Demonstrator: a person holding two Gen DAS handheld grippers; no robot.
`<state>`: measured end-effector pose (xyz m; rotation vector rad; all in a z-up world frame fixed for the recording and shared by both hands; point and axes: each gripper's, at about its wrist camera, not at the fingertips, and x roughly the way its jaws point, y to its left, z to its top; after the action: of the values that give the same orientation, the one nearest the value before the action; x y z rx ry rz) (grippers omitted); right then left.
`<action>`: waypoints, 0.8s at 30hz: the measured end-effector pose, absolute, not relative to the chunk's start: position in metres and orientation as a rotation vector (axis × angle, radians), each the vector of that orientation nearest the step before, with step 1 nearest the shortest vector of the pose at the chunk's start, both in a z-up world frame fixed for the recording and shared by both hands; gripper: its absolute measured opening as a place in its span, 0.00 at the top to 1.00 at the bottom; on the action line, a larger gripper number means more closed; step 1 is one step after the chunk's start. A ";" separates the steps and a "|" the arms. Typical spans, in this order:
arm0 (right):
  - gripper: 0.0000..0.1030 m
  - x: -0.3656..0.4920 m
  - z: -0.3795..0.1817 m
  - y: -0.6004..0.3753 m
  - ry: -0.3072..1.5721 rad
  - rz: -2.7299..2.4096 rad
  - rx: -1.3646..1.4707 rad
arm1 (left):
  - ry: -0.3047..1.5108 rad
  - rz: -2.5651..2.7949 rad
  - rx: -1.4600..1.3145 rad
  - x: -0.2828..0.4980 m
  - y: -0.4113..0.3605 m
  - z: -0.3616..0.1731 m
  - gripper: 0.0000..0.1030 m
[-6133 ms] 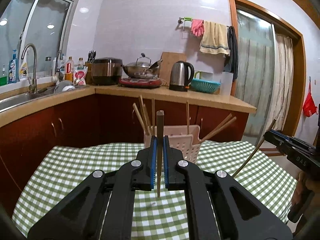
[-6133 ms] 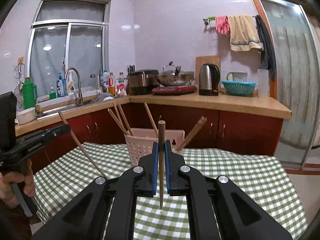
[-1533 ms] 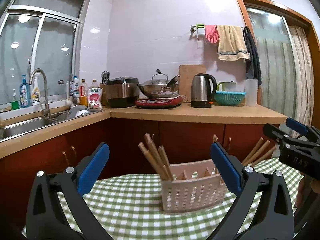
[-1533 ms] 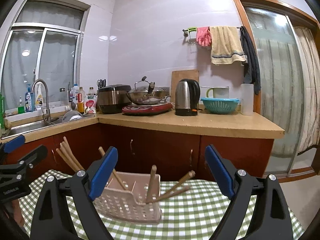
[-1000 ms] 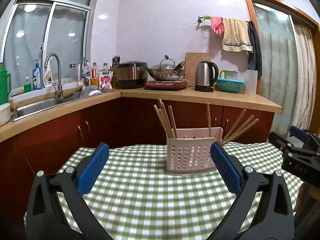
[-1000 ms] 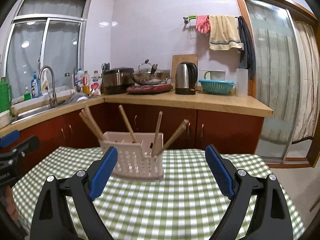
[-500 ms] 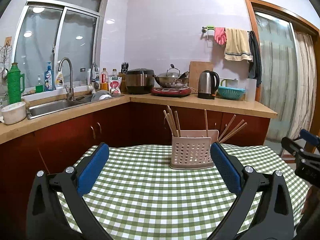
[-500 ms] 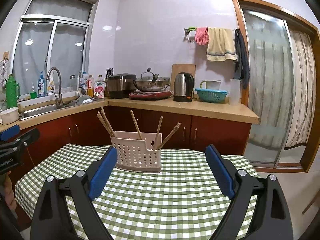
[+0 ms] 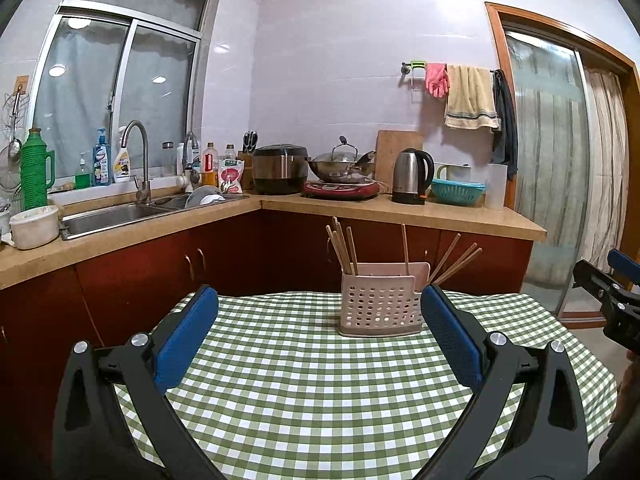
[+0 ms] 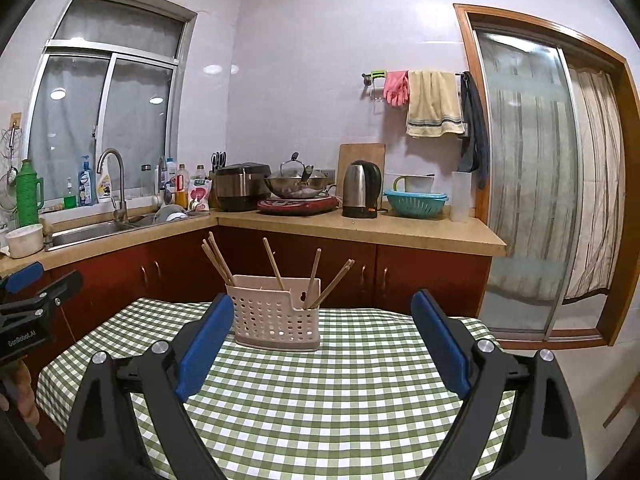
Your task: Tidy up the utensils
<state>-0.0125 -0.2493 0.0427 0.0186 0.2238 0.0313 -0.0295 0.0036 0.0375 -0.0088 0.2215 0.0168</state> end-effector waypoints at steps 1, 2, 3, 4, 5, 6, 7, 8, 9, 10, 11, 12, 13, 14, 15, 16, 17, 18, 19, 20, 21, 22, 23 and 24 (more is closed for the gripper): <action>0.15 -0.013 0.043 -0.249 0.222 0.032 0.018 | 0.220 0.016 -0.009 -0.030 0.003 0.037 0.04; 0.15 -0.013 0.043 -0.249 0.220 0.032 0.018 | 0.222 0.015 -0.009 -0.030 0.003 0.037 0.04; 0.15 -0.013 0.043 -0.248 0.220 0.033 0.018 | 0.222 0.014 -0.009 -0.030 0.003 0.037 0.04; 0.15 -0.013 0.043 -0.248 0.219 0.032 0.017 | 0.222 0.013 -0.010 -0.031 0.003 0.038 0.04; 0.15 -0.014 0.043 -0.248 0.220 0.031 0.018 | 0.223 0.012 -0.010 -0.031 0.003 0.038 0.04; 0.15 -0.014 0.043 -0.248 0.220 0.031 0.019 | 0.224 0.012 -0.011 -0.031 0.002 0.038 0.04; 0.15 -0.014 0.043 -0.248 0.220 0.032 0.019 | 0.224 0.012 -0.013 -0.032 0.002 0.038 0.04; 0.15 -0.015 0.043 -0.248 0.218 0.031 0.019 | 0.224 0.013 -0.015 -0.032 0.002 0.039 0.04; 0.15 -0.015 0.043 -0.248 0.218 0.030 0.019 | 0.224 0.013 -0.014 -0.032 0.002 0.039 0.04; 0.15 -0.016 0.043 -0.248 0.218 0.031 0.018 | 0.225 0.012 -0.016 -0.032 0.001 0.039 0.04; 0.15 -0.015 0.043 -0.248 0.218 0.031 0.018 | 0.225 0.012 -0.016 -0.033 0.001 0.039 0.04; 0.15 -0.016 0.043 -0.248 0.218 0.030 0.019 | 0.225 0.013 -0.015 -0.032 0.001 0.039 0.04; 0.15 -0.016 0.043 -0.248 0.216 0.031 0.020 | 0.225 0.012 -0.015 -0.032 0.001 0.039 0.04; 0.15 -0.016 0.043 -0.248 0.217 0.032 0.020 | 0.226 0.012 -0.015 -0.033 0.001 0.039 0.04; 0.15 -0.015 0.043 -0.248 0.217 0.031 0.019 | 0.226 0.011 -0.015 -0.033 0.001 0.039 0.04; 0.15 -0.015 0.043 -0.248 0.217 0.031 0.017 | 0.227 0.011 -0.015 -0.033 0.000 0.039 0.04; 0.15 -0.016 0.043 -0.248 0.217 0.031 0.018 | 0.226 0.011 -0.016 -0.033 0.000 0.040 0.04; 0.15 -0.016 0.043 -0.248 0.216 0.031 0.018 | 0.225 0.011 -0.017 -0.033 0.000 0.039 0.04; 0.15 -0.015 0.043 -0.248 0.217 0.032 0.019 | 0.225 0.009 -0.021 -0.034 0.000 0.040 0.04; 0.15 -0.015 0.043 -0.248 0.217 0.032 0.019 | 0.227 0.006 -0.022 -0.034 0.000 0.040 0.04; 0.15 -0.016 0.043 -0.248 0.217 0.031 0.018 | 0.227 0.004 -0.026 -0.034 0.000 0.040 0.04; 0.15 -0.016 0.043 -0.248 0.217 0.031 0.018 | 0.227 0.003 -0.027 -0.034 0.000 0.040 0.04; 0.15 -0.015 0.043 -0.248 0.216 0.031 0.018 | 0.227 0.002 -0.028 -0.033 0.001 0.040 0.04; 0.15 -0.016 0.043 -0.248 0.216 0.031 0.019 | 0.227 0.003 -0.027 -0.033 0.001 0.040 0.04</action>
<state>-0.0156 -0.2482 0.0425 0.0186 0.2161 0.0312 -0.0329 0.0006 0.0404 -0.0275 0.2268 0.0026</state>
